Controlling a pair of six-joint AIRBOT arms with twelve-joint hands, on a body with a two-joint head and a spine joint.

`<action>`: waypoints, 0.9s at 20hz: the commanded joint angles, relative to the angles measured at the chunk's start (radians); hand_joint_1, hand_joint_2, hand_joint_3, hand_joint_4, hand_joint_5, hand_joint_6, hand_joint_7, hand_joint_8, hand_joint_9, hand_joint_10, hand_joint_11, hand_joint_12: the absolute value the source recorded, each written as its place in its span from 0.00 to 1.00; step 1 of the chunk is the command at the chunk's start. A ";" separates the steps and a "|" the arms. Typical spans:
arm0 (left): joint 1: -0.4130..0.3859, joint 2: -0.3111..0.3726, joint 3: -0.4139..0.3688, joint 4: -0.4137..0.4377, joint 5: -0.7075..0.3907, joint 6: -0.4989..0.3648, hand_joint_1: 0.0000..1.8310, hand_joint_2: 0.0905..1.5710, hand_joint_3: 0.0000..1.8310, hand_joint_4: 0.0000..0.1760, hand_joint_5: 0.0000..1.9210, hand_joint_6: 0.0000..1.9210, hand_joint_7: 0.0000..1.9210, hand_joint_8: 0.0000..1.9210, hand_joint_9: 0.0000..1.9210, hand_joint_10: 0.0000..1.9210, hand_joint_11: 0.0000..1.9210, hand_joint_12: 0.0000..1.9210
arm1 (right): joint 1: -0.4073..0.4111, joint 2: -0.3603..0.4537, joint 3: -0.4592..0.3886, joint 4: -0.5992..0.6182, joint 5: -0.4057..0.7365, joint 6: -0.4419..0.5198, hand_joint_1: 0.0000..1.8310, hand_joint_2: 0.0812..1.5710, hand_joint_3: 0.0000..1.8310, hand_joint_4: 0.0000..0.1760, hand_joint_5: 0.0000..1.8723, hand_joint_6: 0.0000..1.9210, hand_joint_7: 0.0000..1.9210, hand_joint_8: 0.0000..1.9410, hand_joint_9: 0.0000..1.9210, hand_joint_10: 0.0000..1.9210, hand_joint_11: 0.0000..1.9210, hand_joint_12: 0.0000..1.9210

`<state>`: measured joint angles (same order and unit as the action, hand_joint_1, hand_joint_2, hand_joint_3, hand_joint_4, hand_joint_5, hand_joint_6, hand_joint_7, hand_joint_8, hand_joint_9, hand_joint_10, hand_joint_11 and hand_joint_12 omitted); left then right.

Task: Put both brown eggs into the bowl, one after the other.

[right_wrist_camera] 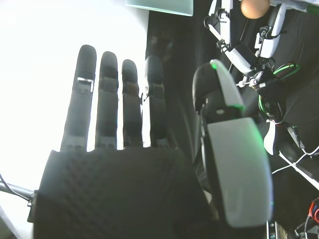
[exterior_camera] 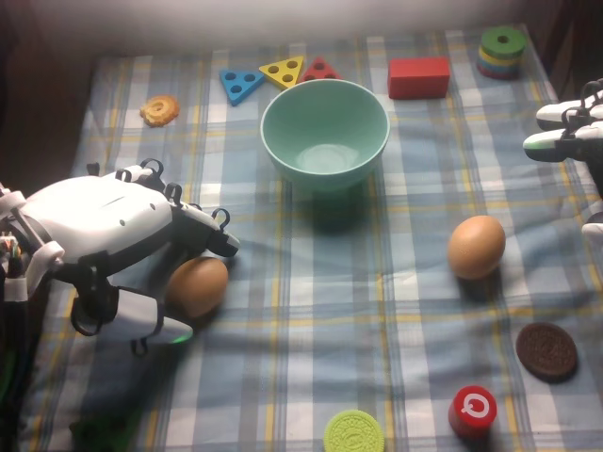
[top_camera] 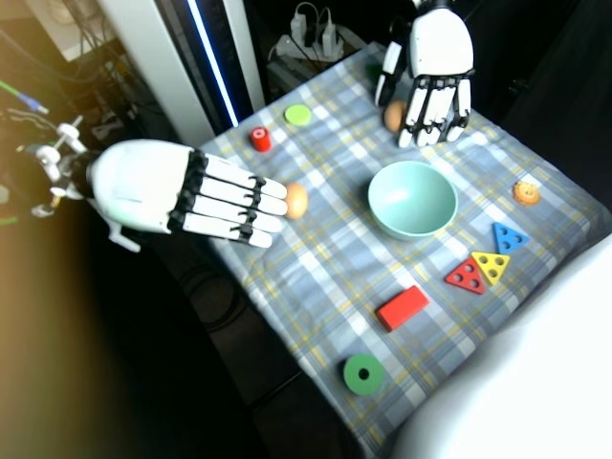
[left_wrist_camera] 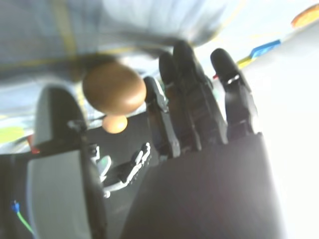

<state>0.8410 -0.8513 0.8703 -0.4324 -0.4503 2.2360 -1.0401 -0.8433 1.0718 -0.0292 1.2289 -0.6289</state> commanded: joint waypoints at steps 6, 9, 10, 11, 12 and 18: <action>-0.008 -0.003 0.005 -0.012 -0.073 0.005 0.61 0.60 0.00 0.70 0.37 0.01 0.50 0.03 0.40 0.02 0.00 0.47 | 0.000 0.005 0.001 0.029 0.124 0.009 0.39 0.80 0.00 0.00 0.29 0.00 0.24 0.00 0.25 0.00 0.16 0.29; -0.008 -0.003 0.003 -0.017 -0.076 0.005 0.58 0.59 0.00 0.69 0.39 0.00 0.54 0.03 0.41 0.02 0.00 0.46 | -0.003 0.005 0.001 0.031 0.124 0.010 0.40 0.80 0.00 0.00 0.29 0.00 0.24 0.00 0.25 0.00 0.16 0.29; -0.008 -0.002 0.003 -0.022 -0.077 0.005 0.71 0.63 0.00 0.61 0.42 0.01 0.59 0.31 0.45 0.02 0.00 0.47 | -0.005 0.005 0.001 0.033 0.124 0.010 0.39 0.81 0.00 0.00 0.29 0.00 0.24 0.00 0.25 0.00 0.16 0.28; -0.008 -0.002 0.003 -0.027 -0.080 0.005 0.71 0.63 0.00 0.61 0.42 0.01 0.59 0.31 0.45 0.02 0.00 0.47 | -0.005 0.005 0.001 0.035 0.124 0.010 0.39 0.81 0.00 0.00 0.29 0.00 0.24 0.00 0.25 0.00 0.16 0.28; -0.008 -0.002 0.003 -0.033 -0.086 0.005 0.74 0.63 0.00 0.59 0.45 0.01 0.59 0.37 0.48 0.03 0.03 0.47 | -0.006 0.005 0.001 0.036 0.124 0.010 0.39 0.81 0.00 0.00 0.29 0.00 0.24 0.00 0.24 0.00 0.16 0.28; -0.008 -0.004 0.004 -0.072 -0.140 0.005 0.75 0.63 0.00 0.49 0.49 0.00 0.59 0.39 0.54 0.05 0.00 0.52 | -0.008 0.005 0.001 0.039 0.124 0.011 0.41 0.80 0.00 0.00 0.29 0.00 0.25 0.00 0.24 0.00 0.16 0.27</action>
<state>0.8379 -0.8516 0.8703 -0.5171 -0.5030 2.2398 -1.0508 -0.8433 1.0718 -0.0158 1.2293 -0.6258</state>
